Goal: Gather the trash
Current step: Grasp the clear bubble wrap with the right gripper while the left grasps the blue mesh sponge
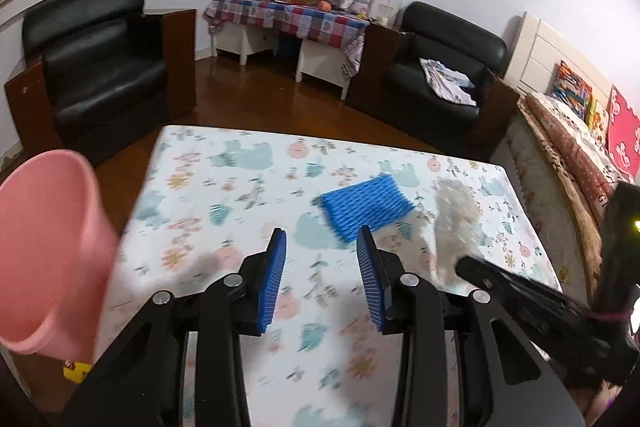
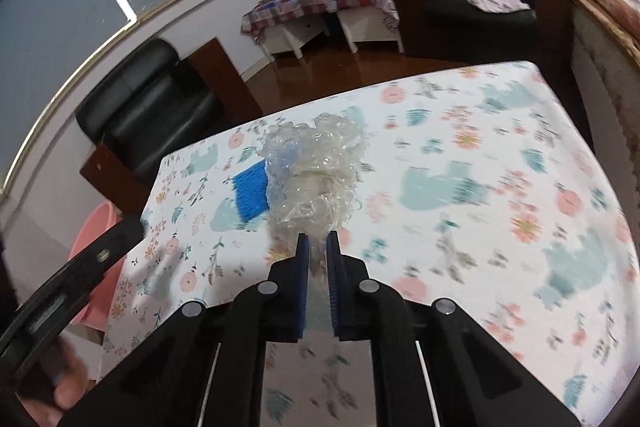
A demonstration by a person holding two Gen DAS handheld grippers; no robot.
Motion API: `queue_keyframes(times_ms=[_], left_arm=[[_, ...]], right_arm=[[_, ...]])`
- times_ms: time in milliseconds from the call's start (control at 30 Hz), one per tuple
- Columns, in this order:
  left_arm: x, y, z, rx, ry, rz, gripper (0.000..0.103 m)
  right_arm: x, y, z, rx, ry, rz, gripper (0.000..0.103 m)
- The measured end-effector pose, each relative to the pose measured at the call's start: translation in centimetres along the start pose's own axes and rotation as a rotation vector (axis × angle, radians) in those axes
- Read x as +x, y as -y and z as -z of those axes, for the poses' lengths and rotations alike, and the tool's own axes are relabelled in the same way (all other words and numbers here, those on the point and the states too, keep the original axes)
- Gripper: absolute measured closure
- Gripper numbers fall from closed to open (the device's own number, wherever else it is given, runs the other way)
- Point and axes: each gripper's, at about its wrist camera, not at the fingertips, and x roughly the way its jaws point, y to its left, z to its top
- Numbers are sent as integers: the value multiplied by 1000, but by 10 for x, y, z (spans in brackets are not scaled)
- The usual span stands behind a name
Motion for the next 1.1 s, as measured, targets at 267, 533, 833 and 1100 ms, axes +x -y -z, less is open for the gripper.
queue_keyframes(times_ms=[267, 533, 833, 1100], left_arm=[[49, 39, -11, 106, -46, 20, 66], [99, 35, -34, 129, -66, -57, 66], [124, 24, -30, 100, -148, -15, 66], [104, 45, -6, 192, -141, 23, 66]], right_arm=[[-21, 31, 8, 37, 49, 58, 94], [-23, 40, 15, 54, 73, 29, 94], [-16, 43, 16, 85, 43, 2, 94], [-15, 46, 15, 95, 40, -4, 94]])
